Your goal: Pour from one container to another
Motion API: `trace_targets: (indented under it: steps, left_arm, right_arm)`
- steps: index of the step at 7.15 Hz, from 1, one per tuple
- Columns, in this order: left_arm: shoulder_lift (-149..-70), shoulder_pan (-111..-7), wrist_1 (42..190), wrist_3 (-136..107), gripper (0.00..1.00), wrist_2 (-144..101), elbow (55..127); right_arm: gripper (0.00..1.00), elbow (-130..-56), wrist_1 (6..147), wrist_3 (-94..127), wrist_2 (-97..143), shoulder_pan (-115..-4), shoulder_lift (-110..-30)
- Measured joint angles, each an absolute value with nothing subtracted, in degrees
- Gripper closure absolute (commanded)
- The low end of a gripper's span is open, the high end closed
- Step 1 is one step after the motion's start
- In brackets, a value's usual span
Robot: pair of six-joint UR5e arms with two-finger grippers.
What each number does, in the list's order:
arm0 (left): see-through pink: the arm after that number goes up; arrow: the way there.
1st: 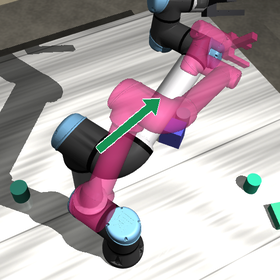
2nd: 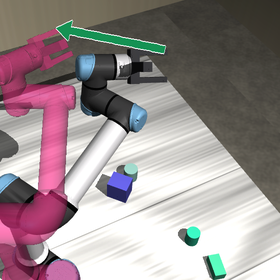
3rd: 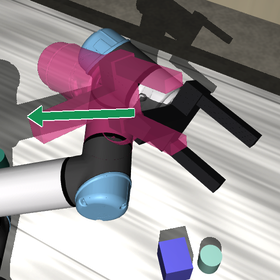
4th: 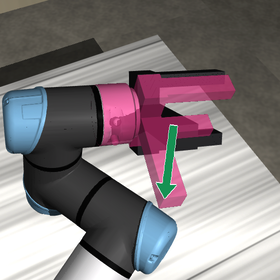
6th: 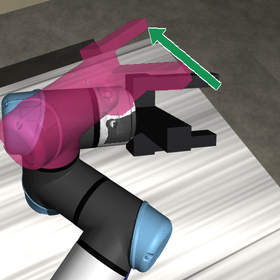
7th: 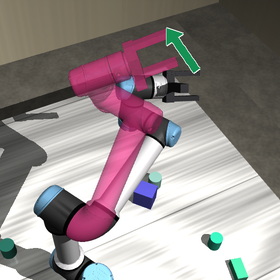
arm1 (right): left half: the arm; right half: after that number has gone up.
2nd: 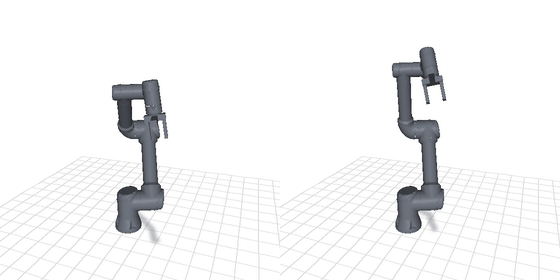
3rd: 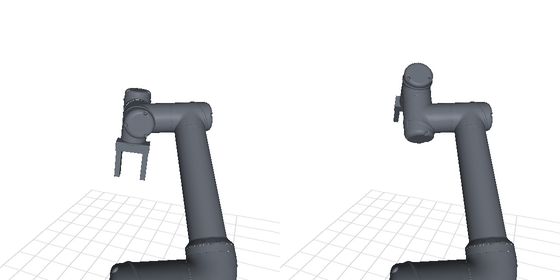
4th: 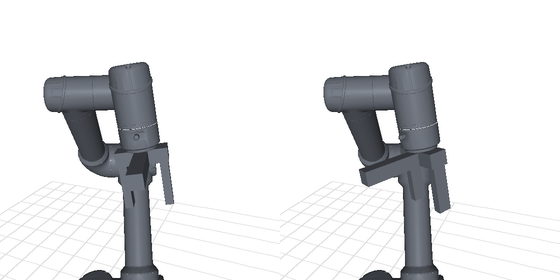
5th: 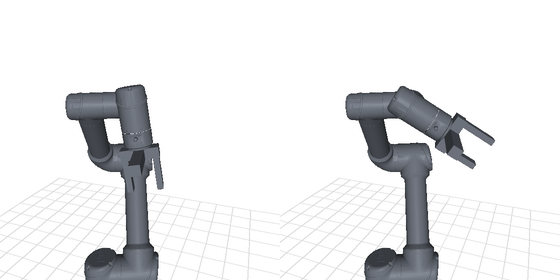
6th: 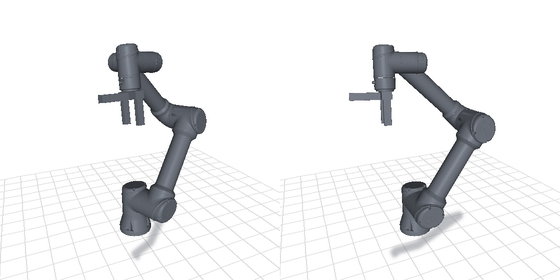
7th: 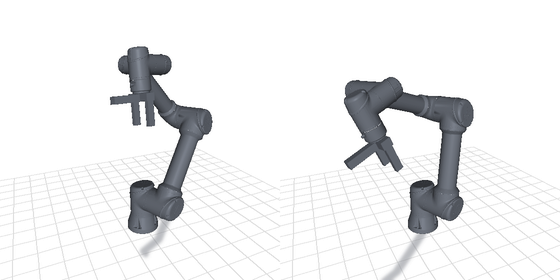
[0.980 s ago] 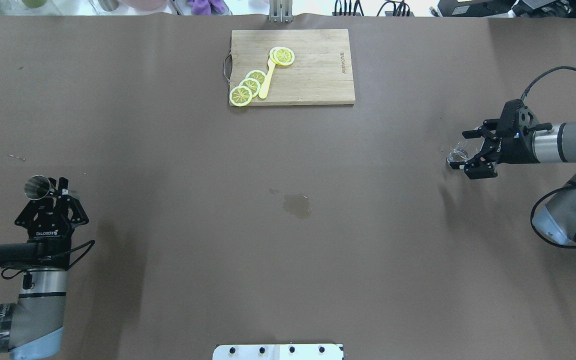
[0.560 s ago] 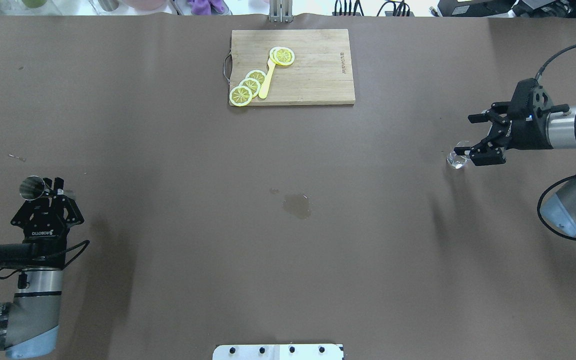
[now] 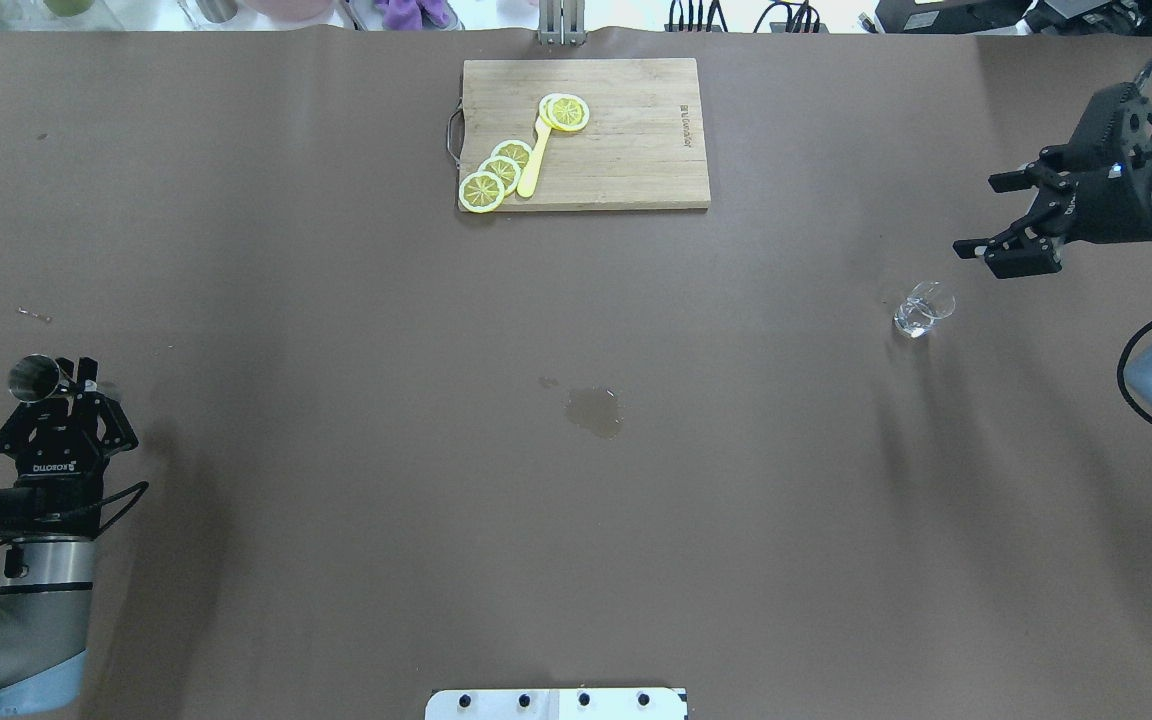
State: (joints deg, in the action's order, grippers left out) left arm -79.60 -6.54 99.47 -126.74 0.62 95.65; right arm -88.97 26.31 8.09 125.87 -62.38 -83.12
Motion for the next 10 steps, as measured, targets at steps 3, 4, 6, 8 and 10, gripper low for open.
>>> trace_targets:
  steps: [3, 4, 6, 8, 10]
  left_arm:
    - [-79.8, -6.3, 99.1, -126.8, 1.0, 0.9, 94.7]
    - [-79.9, -6.1, 99.0, -126.8, 1.0, 1.0, 94.5]
    - [-80.0, -5.9, 98.9, -126.8, 1.0, 1.0, 93.8]
    - [-80.1, -6.1, 98.0, -126.8, 1.0, 1.1, 93.8]
    - [-80.2, -6.8, 96.6, -127.1, 1.0, 1.0, 94.3]
  right_arm:
    - [0.0, -89.2, 41.9, 6.7, 125.7, -67.9, -82.6]
    - [0.0, -89.0, 49.4, 6.8, 125.4, -69.9, -82.1]
    - [0.0, -88.4, 65.4, 6.5, 125.1, -73.4, -81.1]
    - [0.0, -88.2, 80.5, 6.3, 125.1, -77.4, -81.1]
    - [0.0, -88.0, 90.4, 6.2, 125.4, -81.9, -82.2]
